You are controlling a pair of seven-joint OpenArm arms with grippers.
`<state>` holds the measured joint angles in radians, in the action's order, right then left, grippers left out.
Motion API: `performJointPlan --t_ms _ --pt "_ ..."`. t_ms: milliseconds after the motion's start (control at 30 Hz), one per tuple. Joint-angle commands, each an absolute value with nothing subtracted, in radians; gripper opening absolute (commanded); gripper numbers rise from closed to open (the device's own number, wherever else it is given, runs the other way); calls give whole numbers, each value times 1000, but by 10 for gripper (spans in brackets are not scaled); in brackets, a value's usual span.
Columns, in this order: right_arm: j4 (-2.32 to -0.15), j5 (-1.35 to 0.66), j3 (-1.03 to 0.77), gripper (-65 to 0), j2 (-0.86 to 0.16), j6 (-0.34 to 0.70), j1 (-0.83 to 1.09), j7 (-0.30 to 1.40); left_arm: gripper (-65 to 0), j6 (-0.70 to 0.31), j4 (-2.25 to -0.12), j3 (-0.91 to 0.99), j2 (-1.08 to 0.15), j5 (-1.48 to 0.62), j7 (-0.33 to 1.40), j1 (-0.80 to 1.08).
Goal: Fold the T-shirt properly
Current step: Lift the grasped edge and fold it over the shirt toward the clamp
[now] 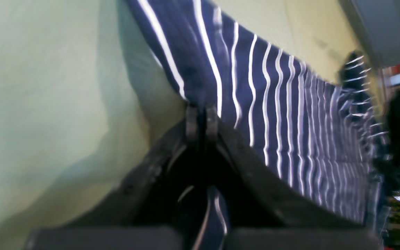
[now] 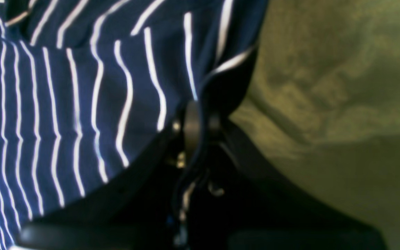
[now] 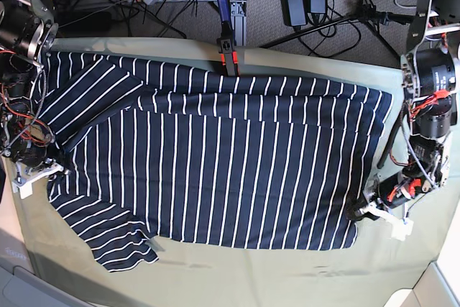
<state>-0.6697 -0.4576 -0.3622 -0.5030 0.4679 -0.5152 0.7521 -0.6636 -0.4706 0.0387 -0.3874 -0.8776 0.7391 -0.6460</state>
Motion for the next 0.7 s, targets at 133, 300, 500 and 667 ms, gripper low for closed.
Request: performJointPlan --t_ms 133,300,500,667 --pt "-688 -543 -364 -650 -594 501 -534 787 -650 -698 -513 41 -453 -1054 916 -679" --pt "-688 -643 -364 -650 -630 520 -534 873 -650 -698 -597 41 -477 -1206 1070 -635" --pt "-689 -698 -364 -650 -657 524 -528 926 -650 -698 -777 41 -513 -1238 1098 -508" --pt "-704 -783 -364 -650 -686 525 -448 937 -650 -698 -895 41 -553 -1238 1097 -399"
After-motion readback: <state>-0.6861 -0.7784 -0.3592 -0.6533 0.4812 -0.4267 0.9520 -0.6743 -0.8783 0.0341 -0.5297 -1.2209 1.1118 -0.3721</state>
